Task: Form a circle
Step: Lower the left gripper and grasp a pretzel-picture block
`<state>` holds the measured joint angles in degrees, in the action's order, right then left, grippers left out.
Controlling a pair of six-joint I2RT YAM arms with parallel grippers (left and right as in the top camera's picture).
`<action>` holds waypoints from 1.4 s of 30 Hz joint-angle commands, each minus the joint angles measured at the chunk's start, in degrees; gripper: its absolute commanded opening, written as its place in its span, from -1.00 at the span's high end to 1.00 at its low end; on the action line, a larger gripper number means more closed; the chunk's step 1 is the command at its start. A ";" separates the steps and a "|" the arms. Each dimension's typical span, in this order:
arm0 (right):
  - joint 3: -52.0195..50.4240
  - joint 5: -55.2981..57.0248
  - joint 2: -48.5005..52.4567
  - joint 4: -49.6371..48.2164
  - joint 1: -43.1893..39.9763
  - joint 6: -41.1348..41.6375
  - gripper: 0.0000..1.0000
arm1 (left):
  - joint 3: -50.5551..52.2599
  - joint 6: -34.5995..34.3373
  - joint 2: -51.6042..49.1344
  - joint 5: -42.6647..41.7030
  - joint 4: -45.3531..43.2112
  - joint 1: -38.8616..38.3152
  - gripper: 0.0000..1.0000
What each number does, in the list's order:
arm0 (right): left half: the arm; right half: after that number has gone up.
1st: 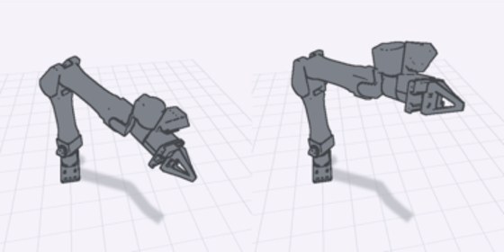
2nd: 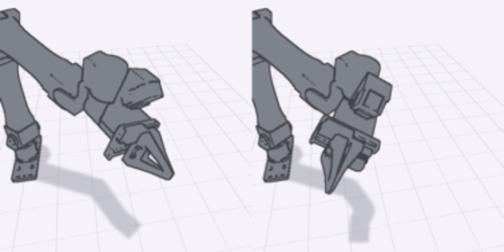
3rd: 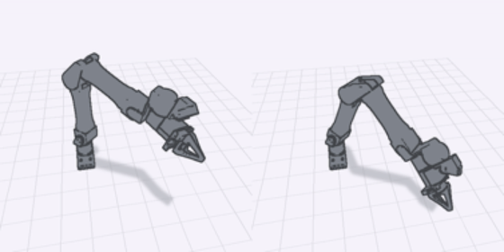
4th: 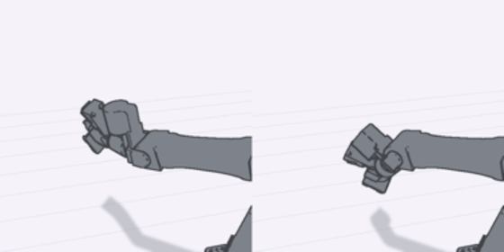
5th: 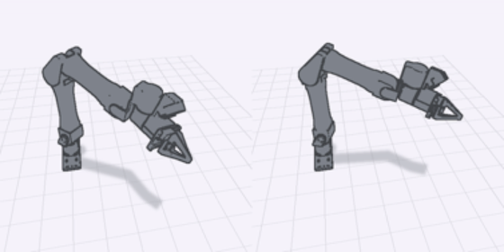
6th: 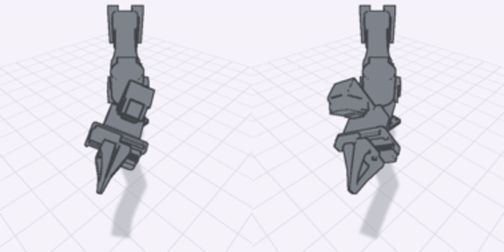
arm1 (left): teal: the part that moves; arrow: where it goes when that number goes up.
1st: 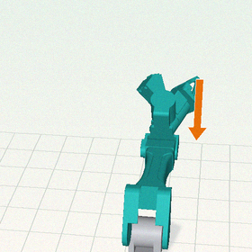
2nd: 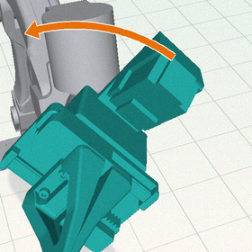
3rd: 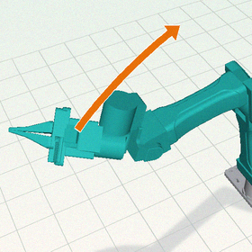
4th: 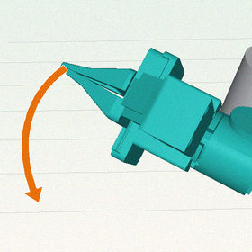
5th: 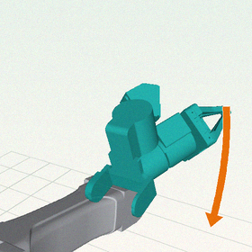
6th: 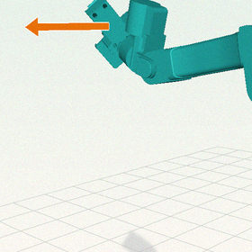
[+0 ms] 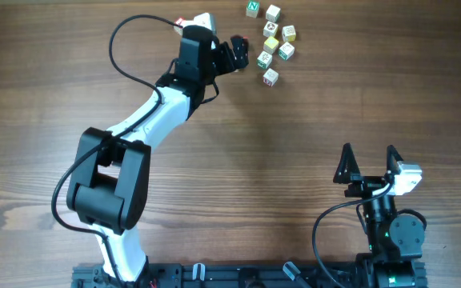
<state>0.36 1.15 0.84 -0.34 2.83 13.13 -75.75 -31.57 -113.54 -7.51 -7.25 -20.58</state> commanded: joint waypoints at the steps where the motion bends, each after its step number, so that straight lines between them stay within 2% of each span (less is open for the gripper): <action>1: -0.07 0.48 -0.42 -0.17 -0.33 -1.01 -0.99 | -3.85 -1.09 -3.41 1.40 -0.63 0.04 -0.99; 8: -0.07 0.48 -0.42 -0.15 -0.33 -1.01 -0.99 | -17.84 -1.07 -13.77 1.68 9.68 -0.55 -0.99; 12: -0.07 0.46 -0.42 -0.15 -0.33 -1.01 -0.99 | -18.05 -1.07 -13.84 5.90 10.08 -0.50 -0.99; 22: -0.07 0.48 -0.42 -0.15 -0.33 -1.01 -0.99 | -18.05 -1.53 -18.49 6.14 10.56 -0.50 -0.99; 25: -0.07 0.46 -0.42 -0.15 -0.33 -0.98 -0.99 | -18.05 -1.51 -18.60 8.94 10.51 -0.02 -0.99; 34: -0.07 0.48 -0.42 -0.17 -0.33 -1.01 -0.99 | -18.03 -1.55 -18.95 8.90 11.39 0.83 -0.96; 37: -0.07 0.48 -0.42 -0.17 -0.33 -0.98 -1.00 | -18.03 -1.81 -20.50 8.87 11.39 0.83 -0.89; 42: -0.07 0.46 -0.42 -0.15 -0.33 -1.01 -0.99 | -18.03 -1.95 -22.95 8.68 10.93 0.72 -0.62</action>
<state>0.36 1.15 0.84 -0.34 2.83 13.13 -93.23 -32.97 -133.58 0.45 3.20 -20.01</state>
